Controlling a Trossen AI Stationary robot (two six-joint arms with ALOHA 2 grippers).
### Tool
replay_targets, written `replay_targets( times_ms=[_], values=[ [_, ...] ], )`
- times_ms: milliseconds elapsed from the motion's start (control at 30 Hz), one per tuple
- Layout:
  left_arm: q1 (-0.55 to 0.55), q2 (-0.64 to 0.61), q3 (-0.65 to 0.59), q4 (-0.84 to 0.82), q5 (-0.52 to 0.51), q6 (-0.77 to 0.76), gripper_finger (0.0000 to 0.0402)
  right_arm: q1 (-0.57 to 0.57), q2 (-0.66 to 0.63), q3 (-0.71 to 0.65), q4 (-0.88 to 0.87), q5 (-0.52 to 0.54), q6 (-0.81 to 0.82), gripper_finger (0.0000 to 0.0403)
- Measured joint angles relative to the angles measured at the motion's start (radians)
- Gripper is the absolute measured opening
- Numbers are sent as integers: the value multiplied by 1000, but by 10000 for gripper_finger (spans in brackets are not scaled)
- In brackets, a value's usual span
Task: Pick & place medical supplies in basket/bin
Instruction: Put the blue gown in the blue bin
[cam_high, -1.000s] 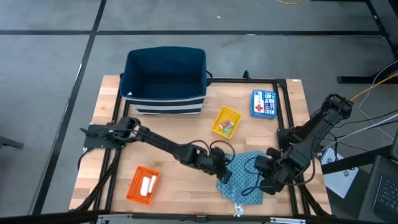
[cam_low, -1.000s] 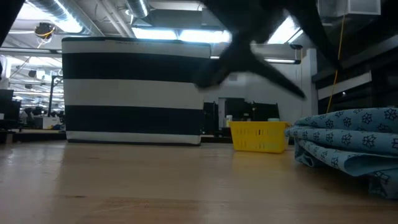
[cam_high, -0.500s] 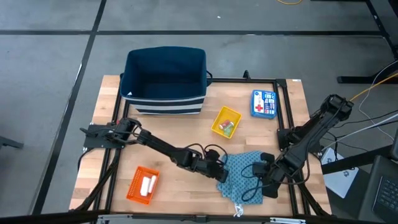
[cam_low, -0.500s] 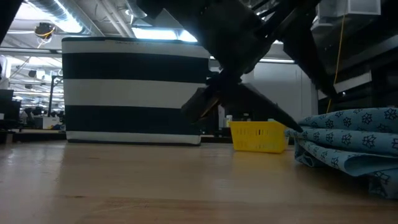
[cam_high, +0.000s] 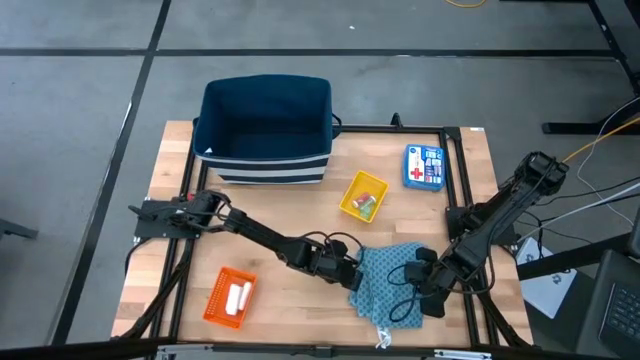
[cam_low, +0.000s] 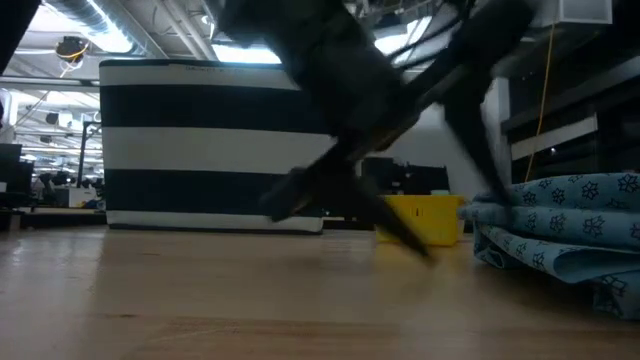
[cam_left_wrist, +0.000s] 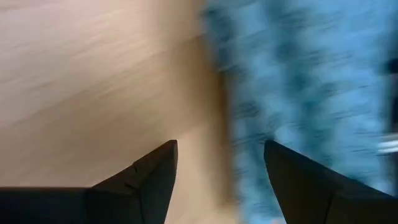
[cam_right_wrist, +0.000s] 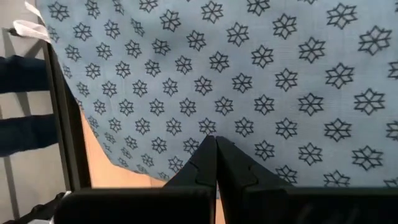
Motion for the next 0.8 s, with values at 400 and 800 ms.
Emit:
replay_targets(
  times_ms=[400, 800],
  values=[
    [58, 7, 0, 185, 56, 64, 240, -12, 0, -27, 41, -5, 12, 0],
    [31, 132, 3, 473, 52, -63, 240, -31, 0, -27, 70, -8, -8, 0]
  ],
)
